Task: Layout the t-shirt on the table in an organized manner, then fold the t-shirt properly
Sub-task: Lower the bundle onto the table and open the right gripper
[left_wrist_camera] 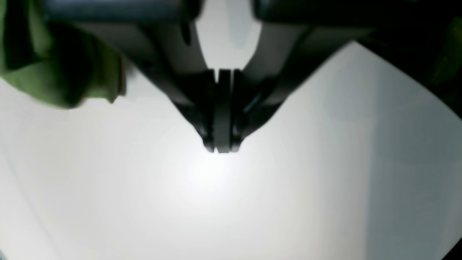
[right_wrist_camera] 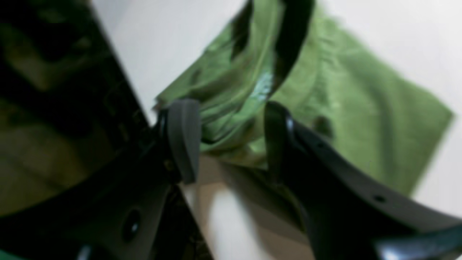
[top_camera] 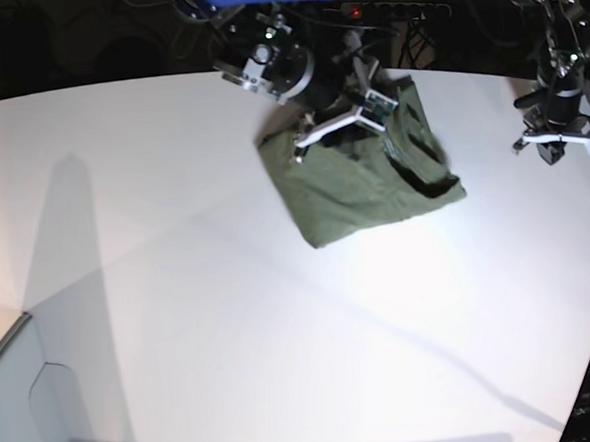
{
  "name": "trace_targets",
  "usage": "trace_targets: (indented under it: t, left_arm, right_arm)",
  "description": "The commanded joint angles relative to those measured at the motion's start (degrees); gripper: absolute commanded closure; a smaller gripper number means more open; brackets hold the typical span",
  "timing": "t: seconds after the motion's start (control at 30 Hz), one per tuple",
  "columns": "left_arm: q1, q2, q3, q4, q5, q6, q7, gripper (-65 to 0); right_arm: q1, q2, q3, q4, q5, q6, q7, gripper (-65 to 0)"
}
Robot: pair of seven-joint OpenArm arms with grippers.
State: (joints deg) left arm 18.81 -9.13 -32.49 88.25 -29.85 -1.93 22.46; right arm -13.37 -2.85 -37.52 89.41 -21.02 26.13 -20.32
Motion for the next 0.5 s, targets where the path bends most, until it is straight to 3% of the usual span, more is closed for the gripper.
trace_targets:
  t: [0.0,0.1,0.27,0.47]
  left_arm:
    - [-0.04,-0.68,-0.43,1.12,-0.18,-0.31,-1.32,0.0]
    - [0.05,-0.68,-0.43,1.12,-0.18,-0.31,-1.32,0.0]
    - [0.14,-1.38,-0.52,1.12,-0.26,-0.31,-1.32,-0.1]
    - [0.23,-1.38,-0.52,1.12,-0.35,-0.40,-1.32,-0.6]
  right_arm:
    - [-0.66,-1.85,-3.14,-0.04,-1.45,-0.24,1.20,-28.8]
    - [-0.39,-1.50,-7.63,-0.22,-1.53,-0.24,1.20,-29.0]
    - [0.66,-0.62,-7.54,2.07,-1.53,-0.24,1.20,-29.0]
    - [0.84,0.79,0.90,7.25,-1.27,-0.24,1.20,-29.0]
